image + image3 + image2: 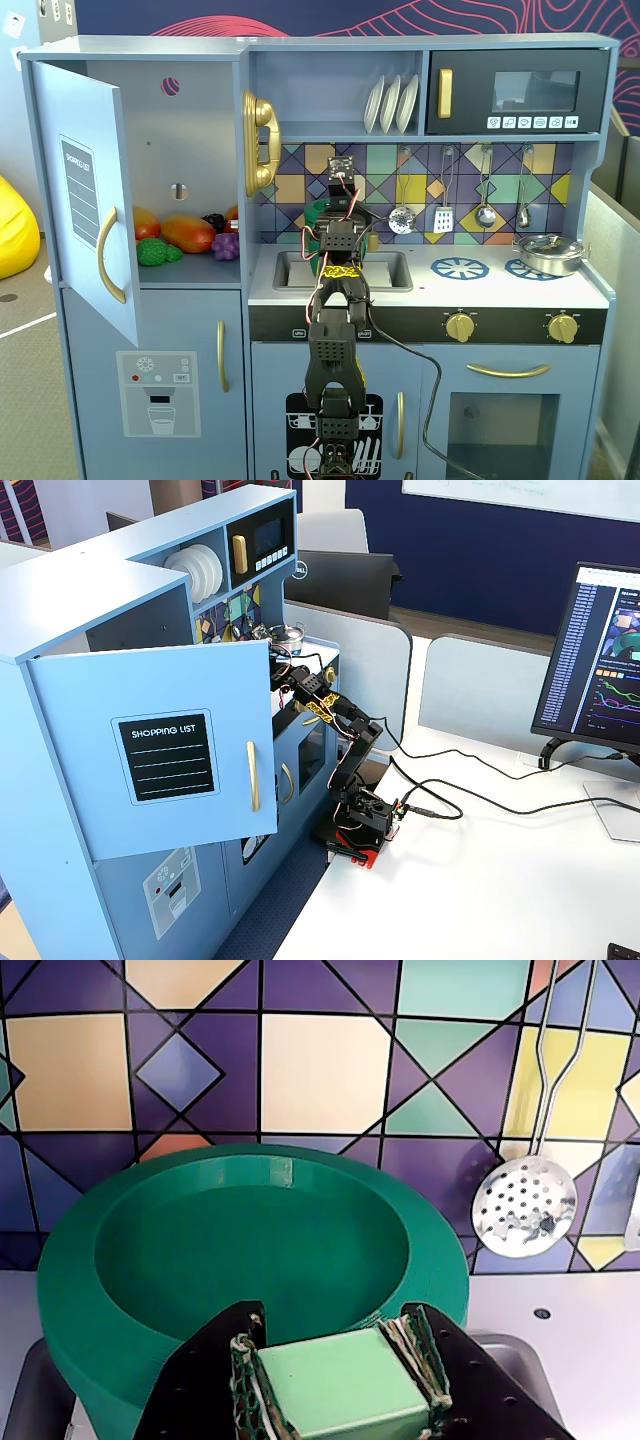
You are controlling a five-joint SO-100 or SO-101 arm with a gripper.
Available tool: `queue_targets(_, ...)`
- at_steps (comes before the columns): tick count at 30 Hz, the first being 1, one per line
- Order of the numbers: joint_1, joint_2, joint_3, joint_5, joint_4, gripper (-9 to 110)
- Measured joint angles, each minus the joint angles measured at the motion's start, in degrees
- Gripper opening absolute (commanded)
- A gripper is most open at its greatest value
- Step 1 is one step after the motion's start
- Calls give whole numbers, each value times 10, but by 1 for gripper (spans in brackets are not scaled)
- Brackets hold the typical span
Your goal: Pick up the lid from the counter and put it on the green recipient
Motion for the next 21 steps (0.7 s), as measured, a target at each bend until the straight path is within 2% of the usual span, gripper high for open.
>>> queue_targets(2, 0, 2, 4, -3, 0, 0)
queue_targets(6, 0, 9, 10, -3, -1, 21)
queue_targets(11, 0, 11, 11, -3, -7, 37)
queue_targets(14, 0, 11, 11, 5, -25, 41)
queue_targets(21, 0, 11, -32, 2, -60, 39)
